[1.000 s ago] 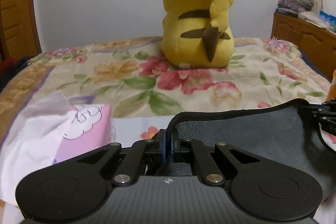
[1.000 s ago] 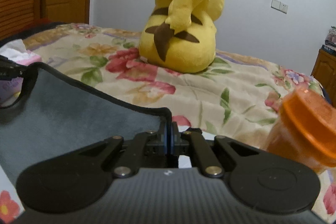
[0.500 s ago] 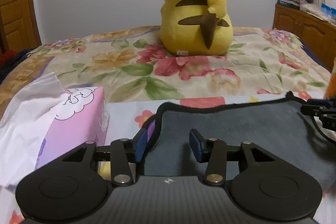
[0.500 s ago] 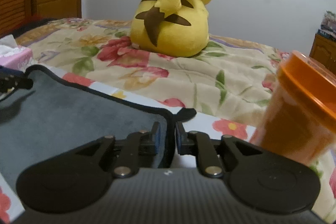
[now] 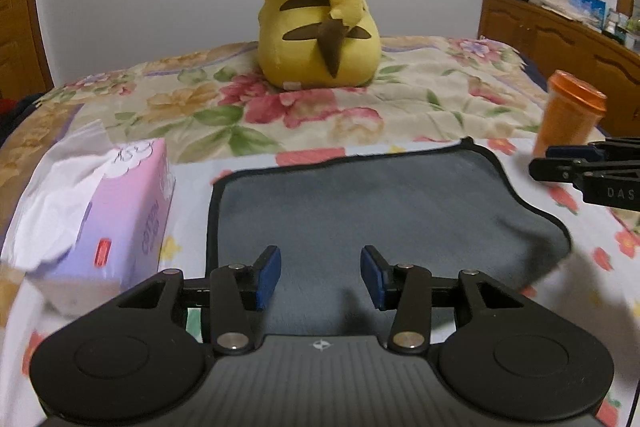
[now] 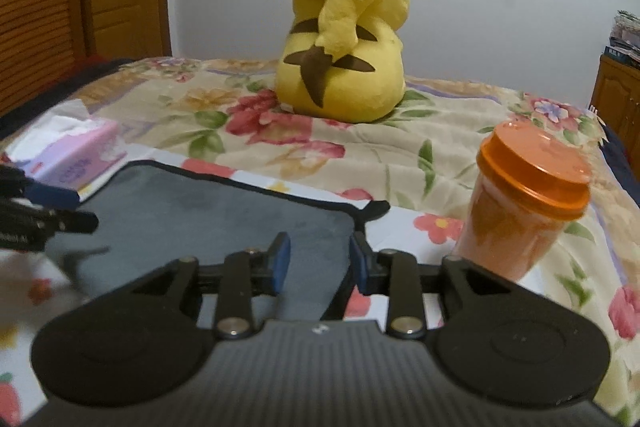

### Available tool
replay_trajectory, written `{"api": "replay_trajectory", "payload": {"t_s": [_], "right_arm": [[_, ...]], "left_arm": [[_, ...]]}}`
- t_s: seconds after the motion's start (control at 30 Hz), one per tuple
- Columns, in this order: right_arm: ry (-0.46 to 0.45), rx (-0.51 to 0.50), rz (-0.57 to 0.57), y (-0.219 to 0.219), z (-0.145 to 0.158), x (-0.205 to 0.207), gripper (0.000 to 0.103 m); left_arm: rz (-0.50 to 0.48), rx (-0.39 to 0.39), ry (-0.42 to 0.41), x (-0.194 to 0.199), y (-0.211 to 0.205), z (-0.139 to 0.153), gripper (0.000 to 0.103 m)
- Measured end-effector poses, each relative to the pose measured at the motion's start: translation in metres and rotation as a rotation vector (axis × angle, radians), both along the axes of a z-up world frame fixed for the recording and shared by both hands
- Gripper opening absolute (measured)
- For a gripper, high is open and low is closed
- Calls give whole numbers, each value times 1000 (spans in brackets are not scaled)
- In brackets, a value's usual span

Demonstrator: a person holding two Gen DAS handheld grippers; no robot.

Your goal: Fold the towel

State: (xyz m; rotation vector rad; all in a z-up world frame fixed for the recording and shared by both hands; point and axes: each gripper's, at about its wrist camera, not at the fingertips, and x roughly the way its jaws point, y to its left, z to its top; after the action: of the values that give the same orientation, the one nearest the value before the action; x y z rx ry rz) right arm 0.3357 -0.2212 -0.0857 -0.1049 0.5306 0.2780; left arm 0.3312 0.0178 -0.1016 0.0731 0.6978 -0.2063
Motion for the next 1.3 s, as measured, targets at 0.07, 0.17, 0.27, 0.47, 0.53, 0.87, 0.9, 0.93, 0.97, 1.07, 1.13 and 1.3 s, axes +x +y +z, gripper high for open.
{"api": "replay_trajectory", "payload": {"t_s": [0.07, 0.17, 0.27, 0.47, 0.53, 0.87, 0.9, 0.93, 0.97, 1.07, 1.13, 1.3], "right_arm": [[2, 8, 0, 2, 3, -7, 40], [8, 7, 4, 5, 9, -18, 42], [11, 6, 8, 6, 14, -29, 45], [2, 5, 14, 8, 26, -51, 52], [4, 10, 14, 9, 30, -58, 52], [-10, 7, 12, 8, 57, -95, 61], [-12, 7, 10, 7, 60, -99, 61], [-13, 7, 8, 7, 63, -102, 62], [-12, 9, 6, 6, 65, -106, 63], [-13, 23, 1, 3, 72, -116, 68], [-13, 31, -3, 3, 77, -122, 74], [-26, 40, -1, 1, 92, -139, 93]], "left_arm": [[-6, 7, 0, -10, 0, 3, 49], [-12, 17, 1, -24, 2, 10, 49], [-17, 26, 2, -37, 6, 17, 49], [-21, 43, -5, -63, 8, 33, 52], [-23, 42, -9, -71, 8, 39, 56], [-38, 38, -34, -107, -1, 70, 70], [-37, 38, -37, -111, -2, 73, 72], [-37, 37, -39, -114, -2, 76, 73], [-37, 36, -40, -118, -3, 79, 74], [-34, 38, -43, -130, -3, 89, 79], [-34, 42, -44, -138, -3, 96, 83], [-20, 51, -61, -161, -1, 110, 95]]}}
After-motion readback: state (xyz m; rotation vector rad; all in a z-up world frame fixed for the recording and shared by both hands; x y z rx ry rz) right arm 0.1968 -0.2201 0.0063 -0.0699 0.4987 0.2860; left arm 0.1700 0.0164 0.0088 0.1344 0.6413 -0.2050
